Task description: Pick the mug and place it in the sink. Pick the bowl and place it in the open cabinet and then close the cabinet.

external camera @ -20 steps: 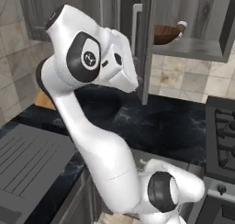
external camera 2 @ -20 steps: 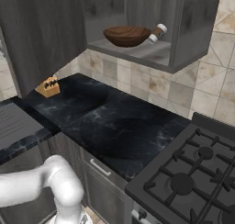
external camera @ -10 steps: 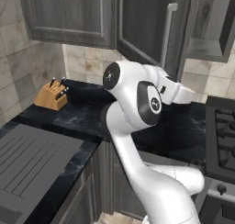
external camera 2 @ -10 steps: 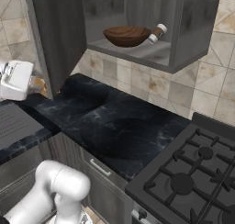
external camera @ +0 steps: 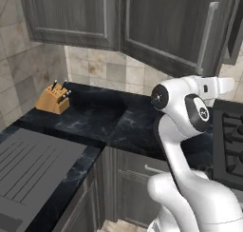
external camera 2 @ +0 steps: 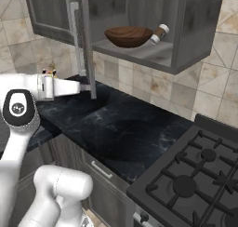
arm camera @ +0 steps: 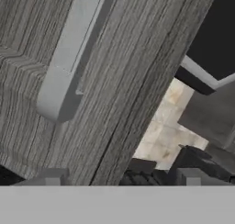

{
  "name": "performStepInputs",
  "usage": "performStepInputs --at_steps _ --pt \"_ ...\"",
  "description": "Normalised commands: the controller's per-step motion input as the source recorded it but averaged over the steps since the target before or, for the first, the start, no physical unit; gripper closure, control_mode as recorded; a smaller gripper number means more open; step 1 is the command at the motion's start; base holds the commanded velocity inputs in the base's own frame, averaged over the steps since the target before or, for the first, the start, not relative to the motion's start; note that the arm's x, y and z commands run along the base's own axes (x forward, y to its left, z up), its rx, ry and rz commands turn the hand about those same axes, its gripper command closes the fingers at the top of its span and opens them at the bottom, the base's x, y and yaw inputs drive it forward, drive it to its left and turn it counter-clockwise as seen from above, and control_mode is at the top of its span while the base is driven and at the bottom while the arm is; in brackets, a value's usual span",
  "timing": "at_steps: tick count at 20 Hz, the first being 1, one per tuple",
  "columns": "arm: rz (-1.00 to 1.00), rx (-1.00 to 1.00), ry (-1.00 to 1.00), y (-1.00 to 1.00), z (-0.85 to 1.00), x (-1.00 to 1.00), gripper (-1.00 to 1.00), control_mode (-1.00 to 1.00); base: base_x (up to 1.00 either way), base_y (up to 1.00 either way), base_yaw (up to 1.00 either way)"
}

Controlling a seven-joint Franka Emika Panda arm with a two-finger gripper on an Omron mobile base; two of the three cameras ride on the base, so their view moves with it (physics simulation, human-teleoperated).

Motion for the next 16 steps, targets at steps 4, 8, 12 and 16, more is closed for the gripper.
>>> performStepInputs --at_steps 4,8,12,16 --pt "-0.21 -0.10 0.32 -1.00 0.04 0.60 -1.00 -1.00 0.00 0.00 0.00" --pt "-0.18 0.00 0.01 -1.00 -0.03 0.26 -1.00 -1.00 0.00 0.00 0.00" --pt "-0.15 0.00 -0.05 -1.00 -0.23 0.34 -1.00 -1.00 0.00 0.00 0.00" --pt "-0.07 0.00 -0.23 -1.00 -0.29 0.26 -1.00 -1.00 0.00 0.00 0.00"
